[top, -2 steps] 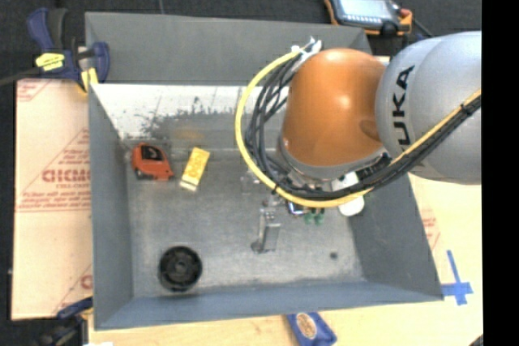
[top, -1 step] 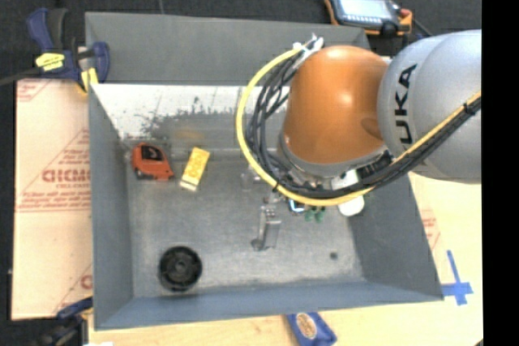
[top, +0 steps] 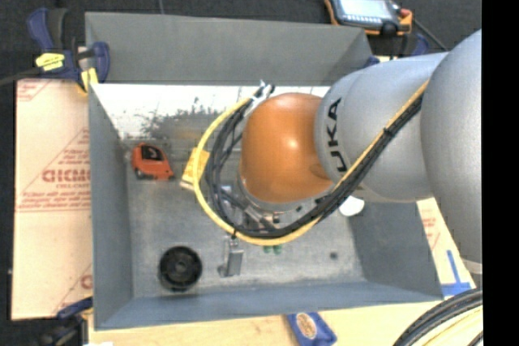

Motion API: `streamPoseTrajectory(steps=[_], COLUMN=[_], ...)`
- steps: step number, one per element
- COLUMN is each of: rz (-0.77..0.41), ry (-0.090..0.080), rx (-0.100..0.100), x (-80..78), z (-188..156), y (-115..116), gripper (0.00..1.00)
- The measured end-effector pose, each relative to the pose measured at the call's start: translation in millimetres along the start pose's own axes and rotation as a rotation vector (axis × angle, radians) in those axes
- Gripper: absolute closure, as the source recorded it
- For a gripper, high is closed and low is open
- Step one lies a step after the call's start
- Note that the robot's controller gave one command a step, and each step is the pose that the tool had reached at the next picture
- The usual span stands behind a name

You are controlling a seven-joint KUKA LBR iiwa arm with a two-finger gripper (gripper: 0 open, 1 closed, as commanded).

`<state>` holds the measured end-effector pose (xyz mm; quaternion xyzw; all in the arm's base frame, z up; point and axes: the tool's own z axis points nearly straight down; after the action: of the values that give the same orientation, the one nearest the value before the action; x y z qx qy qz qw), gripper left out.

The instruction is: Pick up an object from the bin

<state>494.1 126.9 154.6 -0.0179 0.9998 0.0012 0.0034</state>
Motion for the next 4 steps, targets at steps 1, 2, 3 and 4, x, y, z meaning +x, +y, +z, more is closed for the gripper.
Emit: streamPoseTrajectory(steps=[1,2,3,4], rz=[-0.304,-0.278,-0.530,-0.671], ry=[0.007,0.011,-0.002,-0.012], rx=[0.001,-0.001,0.000,0.000], x=[-4.1,16.7,6.4,9.3], z=[3.0,50.4,74.9,80.8], y=[23.8,82.3,79.6,72.5], gripper=[0.00,0.00,0.00,1.00])
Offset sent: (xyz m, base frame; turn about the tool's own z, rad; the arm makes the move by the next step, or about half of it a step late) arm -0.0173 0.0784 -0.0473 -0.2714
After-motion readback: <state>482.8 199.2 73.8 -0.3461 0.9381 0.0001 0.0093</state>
